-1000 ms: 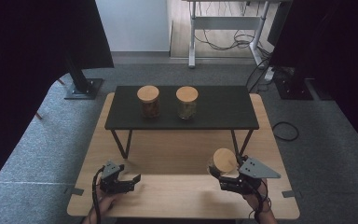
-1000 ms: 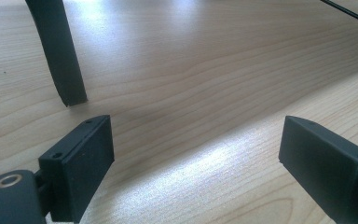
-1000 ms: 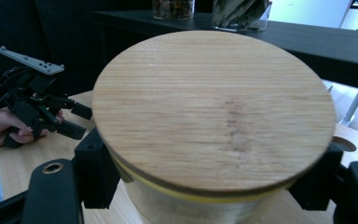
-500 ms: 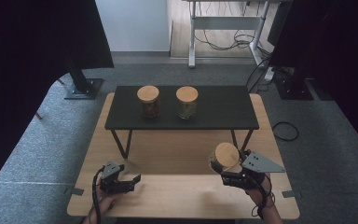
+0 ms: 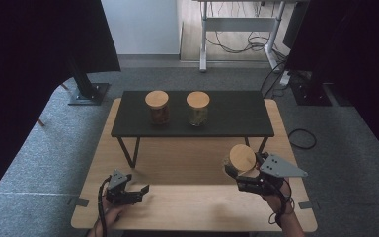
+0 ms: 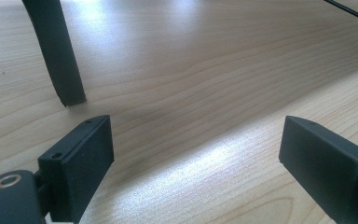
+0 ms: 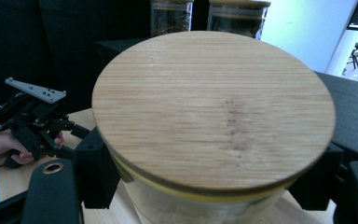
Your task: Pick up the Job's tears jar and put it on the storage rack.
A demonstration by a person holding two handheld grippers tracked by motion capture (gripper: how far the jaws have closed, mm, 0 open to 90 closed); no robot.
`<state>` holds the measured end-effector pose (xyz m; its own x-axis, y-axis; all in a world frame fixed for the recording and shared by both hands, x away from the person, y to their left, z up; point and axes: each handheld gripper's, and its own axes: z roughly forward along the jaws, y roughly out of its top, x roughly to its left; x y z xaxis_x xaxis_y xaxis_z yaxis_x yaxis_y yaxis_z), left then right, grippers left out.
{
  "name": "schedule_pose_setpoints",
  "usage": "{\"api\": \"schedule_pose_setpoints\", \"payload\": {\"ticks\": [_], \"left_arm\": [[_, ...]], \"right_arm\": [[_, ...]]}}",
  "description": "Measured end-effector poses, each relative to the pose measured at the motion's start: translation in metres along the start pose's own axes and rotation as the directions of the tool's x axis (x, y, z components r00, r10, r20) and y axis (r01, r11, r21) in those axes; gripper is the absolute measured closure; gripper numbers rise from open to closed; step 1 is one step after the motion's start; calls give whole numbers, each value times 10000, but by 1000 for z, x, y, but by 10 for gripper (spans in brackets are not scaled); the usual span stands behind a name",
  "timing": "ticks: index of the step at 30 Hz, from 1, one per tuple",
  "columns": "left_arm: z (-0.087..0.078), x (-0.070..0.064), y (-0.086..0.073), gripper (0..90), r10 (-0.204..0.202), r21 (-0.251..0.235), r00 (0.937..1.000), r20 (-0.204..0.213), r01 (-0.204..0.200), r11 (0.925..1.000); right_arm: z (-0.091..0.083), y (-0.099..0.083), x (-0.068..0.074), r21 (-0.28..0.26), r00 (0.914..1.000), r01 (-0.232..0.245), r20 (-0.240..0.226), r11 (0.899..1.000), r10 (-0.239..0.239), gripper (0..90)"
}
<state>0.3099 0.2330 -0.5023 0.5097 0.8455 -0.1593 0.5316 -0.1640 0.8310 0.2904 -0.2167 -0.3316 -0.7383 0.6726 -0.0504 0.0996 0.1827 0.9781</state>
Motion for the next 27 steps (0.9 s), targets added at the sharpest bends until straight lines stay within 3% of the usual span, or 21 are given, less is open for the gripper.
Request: {"api": "schedule_pose_setpoints", "payload": {"ticks": [21, 27], "left_arm": [[0, 0, 0, 94, 52, -21, 10000, -50, -52, 10000], [0, -1, 0, 93, 60, -25, 9999, -81, -60, 10000]], "right_arm": [[4, 30, -8, -119, 9997, 262, 39, 9996, -261, 248], [10, 36, -15, -183, 9999, 97, 94, 9998, -95, 248]]}}
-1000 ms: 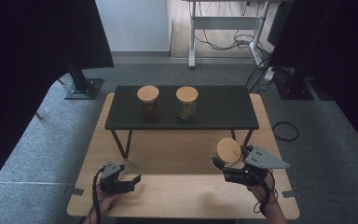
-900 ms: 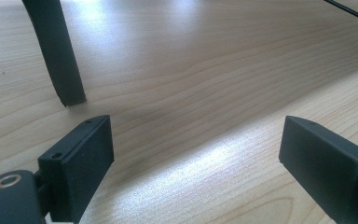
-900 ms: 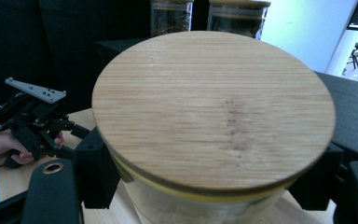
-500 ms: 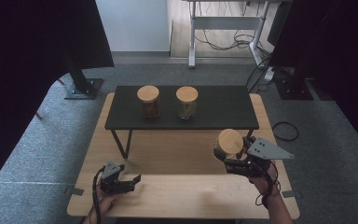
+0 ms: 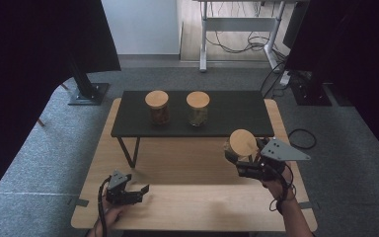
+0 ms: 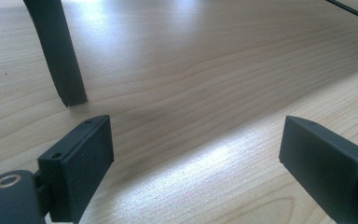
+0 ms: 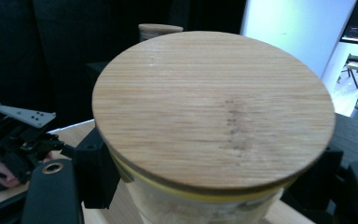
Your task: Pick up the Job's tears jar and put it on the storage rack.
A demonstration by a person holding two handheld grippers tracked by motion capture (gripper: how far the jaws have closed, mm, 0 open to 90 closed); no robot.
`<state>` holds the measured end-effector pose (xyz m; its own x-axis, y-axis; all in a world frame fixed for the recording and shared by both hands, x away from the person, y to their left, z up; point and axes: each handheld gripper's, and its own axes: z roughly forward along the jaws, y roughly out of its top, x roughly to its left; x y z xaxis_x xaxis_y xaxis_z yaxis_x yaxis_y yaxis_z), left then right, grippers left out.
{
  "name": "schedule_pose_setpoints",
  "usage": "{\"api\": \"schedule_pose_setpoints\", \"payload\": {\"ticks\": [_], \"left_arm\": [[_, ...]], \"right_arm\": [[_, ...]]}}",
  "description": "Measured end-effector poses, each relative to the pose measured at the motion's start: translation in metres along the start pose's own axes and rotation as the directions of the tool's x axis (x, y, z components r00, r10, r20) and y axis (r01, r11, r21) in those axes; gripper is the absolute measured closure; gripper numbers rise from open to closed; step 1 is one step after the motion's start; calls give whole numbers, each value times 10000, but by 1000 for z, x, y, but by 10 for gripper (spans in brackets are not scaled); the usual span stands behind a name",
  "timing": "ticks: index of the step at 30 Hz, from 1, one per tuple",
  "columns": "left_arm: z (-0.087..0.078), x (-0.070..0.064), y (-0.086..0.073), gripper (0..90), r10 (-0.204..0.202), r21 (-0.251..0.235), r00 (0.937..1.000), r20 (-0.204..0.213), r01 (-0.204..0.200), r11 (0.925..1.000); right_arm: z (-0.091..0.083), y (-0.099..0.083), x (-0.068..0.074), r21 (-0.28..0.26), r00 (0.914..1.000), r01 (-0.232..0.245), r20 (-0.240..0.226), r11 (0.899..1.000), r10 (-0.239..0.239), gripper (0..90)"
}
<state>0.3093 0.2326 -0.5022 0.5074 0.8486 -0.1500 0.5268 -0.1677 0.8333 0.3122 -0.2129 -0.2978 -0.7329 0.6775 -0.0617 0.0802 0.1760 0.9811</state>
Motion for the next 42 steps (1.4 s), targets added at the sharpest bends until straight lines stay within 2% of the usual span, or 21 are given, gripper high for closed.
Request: {"api": "schedule_pose_setpoints", "payload": {"ticks": [22, 42], "left_arm": [[0, 0, 0, 88, 8, -3, 10000, -44, -8, 10000], [0, 0, 0, 89, 26, 18, 10000, -36, -26, 10000]], "right_arm": [[25, 17, -25, 229, 9999, -45, 149, 9997, 41, 248], [34, 34, -36, 226, 9995, 93, 300, 9997, -100, 248]]}}
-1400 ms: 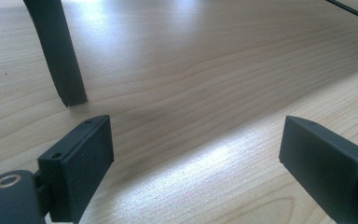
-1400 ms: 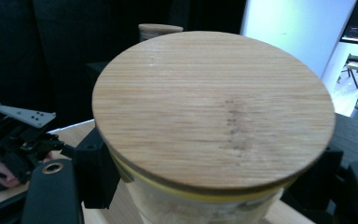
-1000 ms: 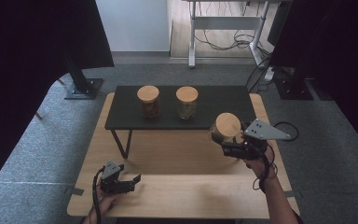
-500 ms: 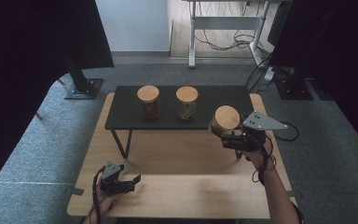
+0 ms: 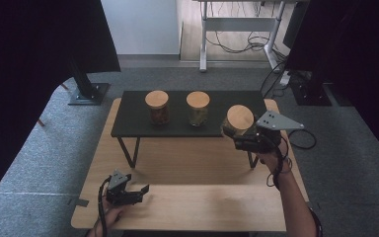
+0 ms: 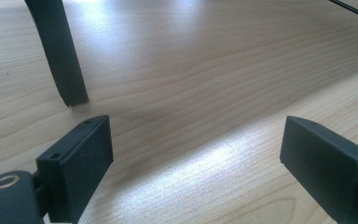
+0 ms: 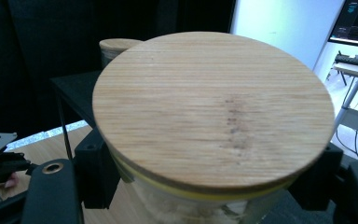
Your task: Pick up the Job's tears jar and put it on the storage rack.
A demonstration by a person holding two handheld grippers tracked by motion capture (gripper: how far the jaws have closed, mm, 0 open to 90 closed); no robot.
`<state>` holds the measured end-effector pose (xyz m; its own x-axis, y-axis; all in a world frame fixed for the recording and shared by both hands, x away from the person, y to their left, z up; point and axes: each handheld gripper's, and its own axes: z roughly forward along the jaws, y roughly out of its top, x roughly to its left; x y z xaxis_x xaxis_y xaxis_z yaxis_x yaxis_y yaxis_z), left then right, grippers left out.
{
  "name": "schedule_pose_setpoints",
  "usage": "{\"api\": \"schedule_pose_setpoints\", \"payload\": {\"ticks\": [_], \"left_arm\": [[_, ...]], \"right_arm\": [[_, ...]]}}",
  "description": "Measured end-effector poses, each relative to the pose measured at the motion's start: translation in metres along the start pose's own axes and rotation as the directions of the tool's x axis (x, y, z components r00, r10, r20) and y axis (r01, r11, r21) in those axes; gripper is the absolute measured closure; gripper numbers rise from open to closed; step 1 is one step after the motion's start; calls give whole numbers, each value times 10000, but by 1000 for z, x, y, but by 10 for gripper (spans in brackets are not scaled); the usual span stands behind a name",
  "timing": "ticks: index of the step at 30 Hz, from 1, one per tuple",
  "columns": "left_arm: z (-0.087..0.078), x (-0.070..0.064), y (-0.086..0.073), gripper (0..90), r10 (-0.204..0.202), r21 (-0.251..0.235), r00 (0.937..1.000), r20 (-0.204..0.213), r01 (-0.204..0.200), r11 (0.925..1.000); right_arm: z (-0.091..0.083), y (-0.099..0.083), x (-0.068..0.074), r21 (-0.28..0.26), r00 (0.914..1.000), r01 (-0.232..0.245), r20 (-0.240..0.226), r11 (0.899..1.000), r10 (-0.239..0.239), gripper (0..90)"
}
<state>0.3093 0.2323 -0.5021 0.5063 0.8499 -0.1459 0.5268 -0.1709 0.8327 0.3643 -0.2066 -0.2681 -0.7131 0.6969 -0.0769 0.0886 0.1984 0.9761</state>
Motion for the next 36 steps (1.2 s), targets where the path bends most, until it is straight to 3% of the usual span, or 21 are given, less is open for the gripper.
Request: {"api": "schedule_pose_setpoints", "payload": {"ticks": [10, 22, 33, 36], "left_arm": [[0, 0, 0, 88, -5, -20, 10000, -13, 4, 10000], [0, 0, 0, 88, -18, -19, 10000, -8, 18, 10000], [0, 0, 0, 88, -1, -24, 10000, 45, 1, 10000], [0, 0, 0, 89, 3, -27, 10000, 46, -3, 10000]], "right_arm": [[9, 7, -7, 196, 9998, 99, 192, 9998, -103, 248], [26, 4, -16, 412, 9992, 15, 390, 9991, -31, 248], [49, -8, -31, 884, 9943, -256, 1055, 9958, 162, 248], [52, -12, -31, 991, 9917, -141, 1283, 9950, 12, 248]]}}
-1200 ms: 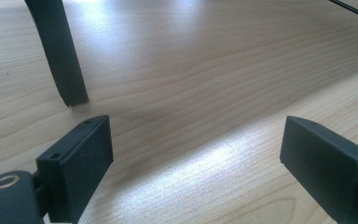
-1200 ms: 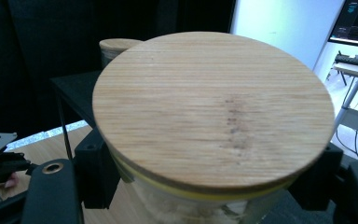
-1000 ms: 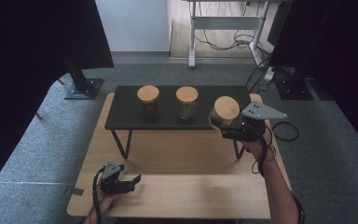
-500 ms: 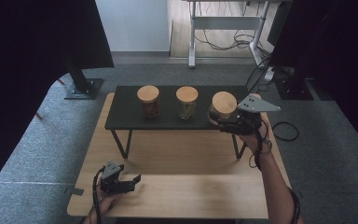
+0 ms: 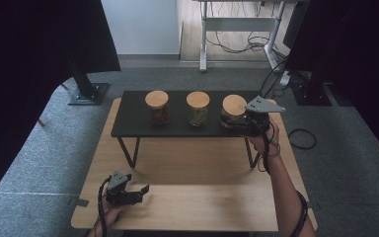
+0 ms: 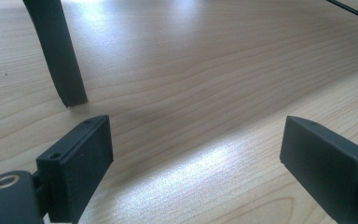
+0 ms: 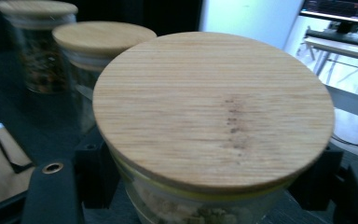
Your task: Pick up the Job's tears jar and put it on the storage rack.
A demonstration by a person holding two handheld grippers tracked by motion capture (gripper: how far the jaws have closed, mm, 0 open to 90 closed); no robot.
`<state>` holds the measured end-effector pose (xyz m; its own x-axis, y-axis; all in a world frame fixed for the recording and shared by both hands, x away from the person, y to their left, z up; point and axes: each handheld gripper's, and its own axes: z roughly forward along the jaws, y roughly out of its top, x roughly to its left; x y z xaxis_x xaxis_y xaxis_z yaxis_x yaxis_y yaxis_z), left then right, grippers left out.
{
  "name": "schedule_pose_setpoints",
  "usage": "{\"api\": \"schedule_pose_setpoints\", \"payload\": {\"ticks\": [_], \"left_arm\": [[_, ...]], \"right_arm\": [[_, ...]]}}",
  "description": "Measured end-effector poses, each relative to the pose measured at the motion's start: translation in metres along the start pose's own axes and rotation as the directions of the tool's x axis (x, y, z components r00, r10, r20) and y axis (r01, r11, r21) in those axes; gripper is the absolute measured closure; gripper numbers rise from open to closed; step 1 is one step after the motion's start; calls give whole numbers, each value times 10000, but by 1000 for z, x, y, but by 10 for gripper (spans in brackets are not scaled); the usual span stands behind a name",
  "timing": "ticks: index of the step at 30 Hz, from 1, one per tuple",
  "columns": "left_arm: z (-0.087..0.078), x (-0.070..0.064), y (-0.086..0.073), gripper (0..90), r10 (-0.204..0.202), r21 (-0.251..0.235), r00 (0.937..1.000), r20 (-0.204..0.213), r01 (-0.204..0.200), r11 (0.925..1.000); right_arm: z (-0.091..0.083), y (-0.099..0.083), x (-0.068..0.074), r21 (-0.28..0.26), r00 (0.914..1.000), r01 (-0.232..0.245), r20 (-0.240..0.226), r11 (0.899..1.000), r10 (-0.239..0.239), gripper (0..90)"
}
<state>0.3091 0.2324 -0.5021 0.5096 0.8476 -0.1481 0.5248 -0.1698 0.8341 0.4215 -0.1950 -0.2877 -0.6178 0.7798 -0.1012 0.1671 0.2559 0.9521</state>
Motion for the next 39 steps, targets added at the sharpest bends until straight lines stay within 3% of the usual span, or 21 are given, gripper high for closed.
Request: {"api": "schedule_pose_setpoints", "payload": {"ticks": [9, 15, 22, 32, 39], "left_arm": [[0, 0, 0, 89, 15, 34, 10000, -3, -15, 10000], [0, 0, 0, 89, 26, 32, 10000, -4, -26, 10000], [0, 0, 0, 89, 41, 68, 10000, 2, -41, 10000], [0, 0, 0, 89, 54, 90, 10000, -4, -54, 9999], [0, -1, 0, 89, 48, 75, 10000, -2, -48, 10000]], "right_arm": [[4, -7, 0, 184, 9993, 131, 348, 9997, -138, 248], [6, -7, -1, 132, 9992, -54, 395, 9999, 49, 248], [10, -6, 1, 332, 9952, 29, 976, 9994, -61, 223], [9, -7, -1, 286, 9951, -65, 988, 9996, 37, 215], [9, -6, 3, 316, 9901, 207, 1382, 9993, -249, 191]]}}
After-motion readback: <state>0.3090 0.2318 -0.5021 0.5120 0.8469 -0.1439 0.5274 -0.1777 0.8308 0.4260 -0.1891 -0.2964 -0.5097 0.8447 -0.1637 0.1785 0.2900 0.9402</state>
